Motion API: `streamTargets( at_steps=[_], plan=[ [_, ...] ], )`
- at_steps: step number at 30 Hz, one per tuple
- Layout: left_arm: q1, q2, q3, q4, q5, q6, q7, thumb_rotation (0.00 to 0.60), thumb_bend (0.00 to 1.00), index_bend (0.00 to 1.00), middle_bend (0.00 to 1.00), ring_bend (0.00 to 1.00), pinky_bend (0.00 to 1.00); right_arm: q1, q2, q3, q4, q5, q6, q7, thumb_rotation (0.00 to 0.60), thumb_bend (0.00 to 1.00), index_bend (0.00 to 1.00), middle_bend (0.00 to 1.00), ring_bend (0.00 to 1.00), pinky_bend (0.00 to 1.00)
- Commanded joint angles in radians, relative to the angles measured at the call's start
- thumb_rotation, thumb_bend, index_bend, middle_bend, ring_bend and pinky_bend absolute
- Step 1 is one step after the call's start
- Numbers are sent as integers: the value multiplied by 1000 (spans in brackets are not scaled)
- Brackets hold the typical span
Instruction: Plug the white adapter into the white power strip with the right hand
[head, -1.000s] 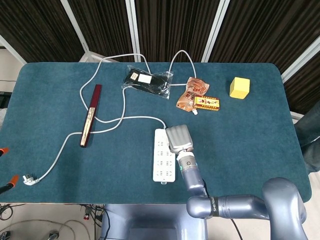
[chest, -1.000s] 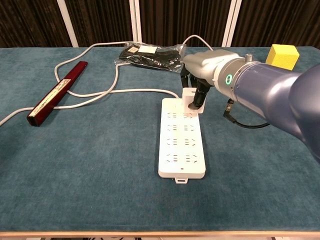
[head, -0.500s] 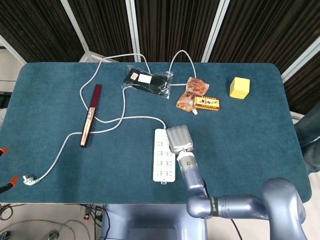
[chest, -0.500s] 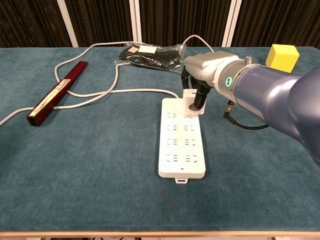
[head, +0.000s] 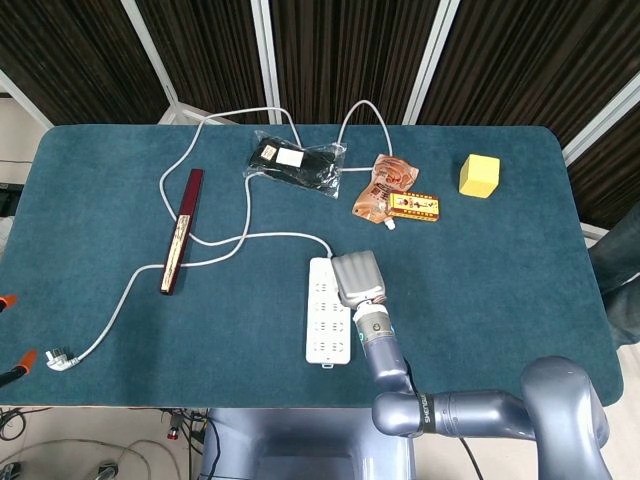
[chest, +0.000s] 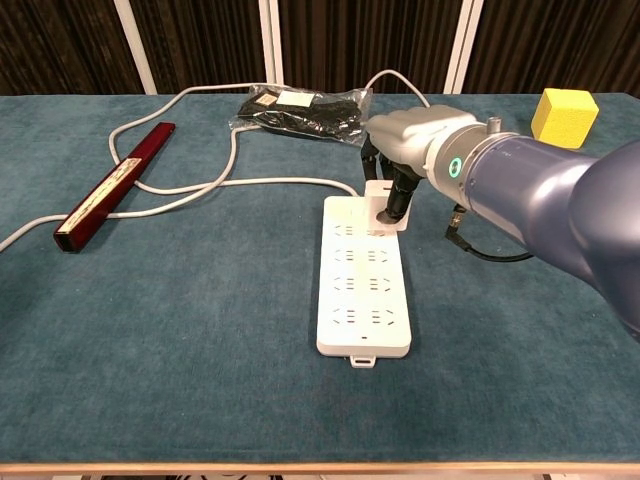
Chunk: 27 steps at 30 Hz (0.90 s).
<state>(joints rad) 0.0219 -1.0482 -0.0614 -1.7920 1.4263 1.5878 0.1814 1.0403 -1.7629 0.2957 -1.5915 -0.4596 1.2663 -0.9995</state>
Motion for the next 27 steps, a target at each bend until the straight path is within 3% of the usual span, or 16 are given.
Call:
streamTargets(
  at_steps=[1,27],
  plan=[
    [0,0,0,0,0,0,0,600,188,228,0,0,120,-1,-1,-1,3,1,-1,0,600,641,792,774,943,979],
    [-1,-1,-1,0,-4,-1,3,600,189,228,0,0,120,8,-15,3,28,14,-18,-18,600,641,809,783,943,978]
  ],
)
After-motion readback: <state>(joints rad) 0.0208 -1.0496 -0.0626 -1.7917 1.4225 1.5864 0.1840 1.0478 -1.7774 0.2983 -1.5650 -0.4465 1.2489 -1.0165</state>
